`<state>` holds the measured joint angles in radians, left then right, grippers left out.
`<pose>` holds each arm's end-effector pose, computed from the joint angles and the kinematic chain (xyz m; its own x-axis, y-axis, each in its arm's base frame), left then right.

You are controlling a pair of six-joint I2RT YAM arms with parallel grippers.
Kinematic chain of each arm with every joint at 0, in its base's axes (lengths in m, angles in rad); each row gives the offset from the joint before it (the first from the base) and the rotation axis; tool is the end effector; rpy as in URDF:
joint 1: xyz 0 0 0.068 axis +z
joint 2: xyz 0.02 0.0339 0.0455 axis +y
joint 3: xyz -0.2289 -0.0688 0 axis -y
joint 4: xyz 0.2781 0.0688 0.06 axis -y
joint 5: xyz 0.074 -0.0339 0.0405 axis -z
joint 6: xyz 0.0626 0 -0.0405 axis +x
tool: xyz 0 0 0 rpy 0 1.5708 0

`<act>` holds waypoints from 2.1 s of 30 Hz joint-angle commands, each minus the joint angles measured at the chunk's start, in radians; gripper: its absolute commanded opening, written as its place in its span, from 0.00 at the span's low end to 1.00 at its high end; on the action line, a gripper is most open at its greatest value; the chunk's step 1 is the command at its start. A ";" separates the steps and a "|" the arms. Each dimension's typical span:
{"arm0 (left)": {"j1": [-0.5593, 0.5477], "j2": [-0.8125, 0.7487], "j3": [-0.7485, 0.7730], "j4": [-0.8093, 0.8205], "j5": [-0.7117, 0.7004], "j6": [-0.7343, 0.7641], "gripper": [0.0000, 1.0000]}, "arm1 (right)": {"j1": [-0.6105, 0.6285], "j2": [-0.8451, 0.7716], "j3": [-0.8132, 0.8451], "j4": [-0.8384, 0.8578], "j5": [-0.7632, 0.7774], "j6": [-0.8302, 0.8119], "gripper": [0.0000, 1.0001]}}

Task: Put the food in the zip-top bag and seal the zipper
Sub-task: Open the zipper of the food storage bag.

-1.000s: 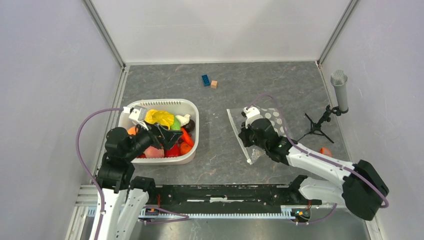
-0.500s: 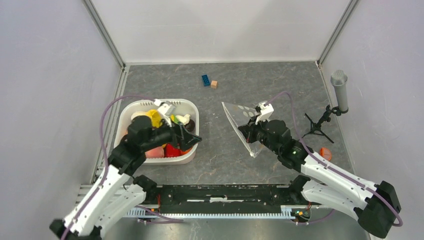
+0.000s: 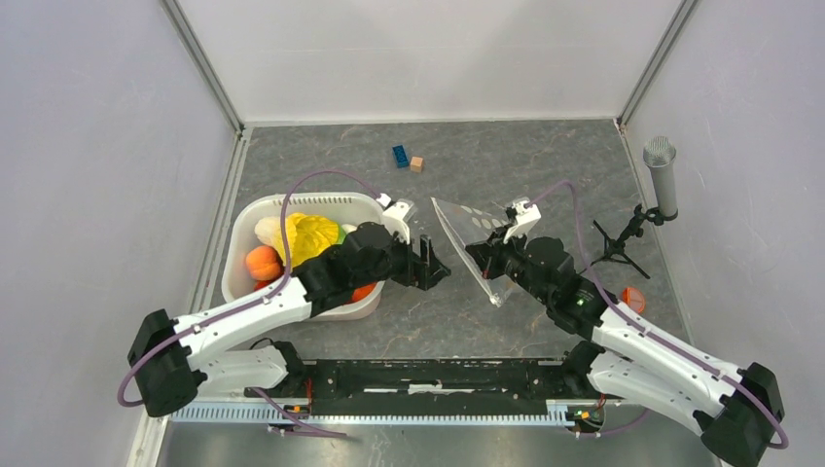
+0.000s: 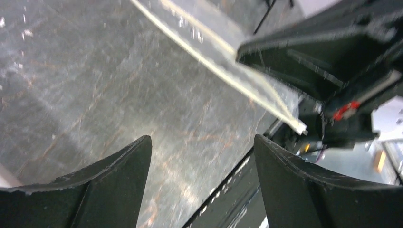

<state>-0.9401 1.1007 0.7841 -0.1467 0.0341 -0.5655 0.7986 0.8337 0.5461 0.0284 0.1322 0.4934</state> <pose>0.1878 -0.2609 0.2270 -0.6647 0.0021 -0.7471 0.5555 0.6702 -0.4922 0.2022 0.1958 0.2268 -0.4517 0.2091 -0.8673 -0.4624 0.7765 0.4280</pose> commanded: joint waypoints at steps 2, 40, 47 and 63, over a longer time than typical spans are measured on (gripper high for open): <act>-0.003 0.049 0.017 0.293 -0.087 -0.131 0.84 | 0.005 -0.047 -0.012 -0.001 0.021 0.011 0.00; -0.002 0.302 0.063 0.455 -0.139 -0.143 0.02 | 0.011 -0.034 0.023 -0.125 -0.007 -0.051 0.07; -0.003 0.264 0.096 0.377 -0.159 -0.172 0.02 | 0.086 0.003 0.109 -0.193 0.098 -0.097 0.48; -0.028 0.174 0.175 0.152 -0.212 -0.228 0.02 | 0.409 0.225 0.319 -0.389 0.731 -0.079 0.55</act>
<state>-0.9619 1.3270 0.9398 0.0292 -0.1390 -0.7616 1.1866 1.0607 0.8246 -0.3363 0.7166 0.4011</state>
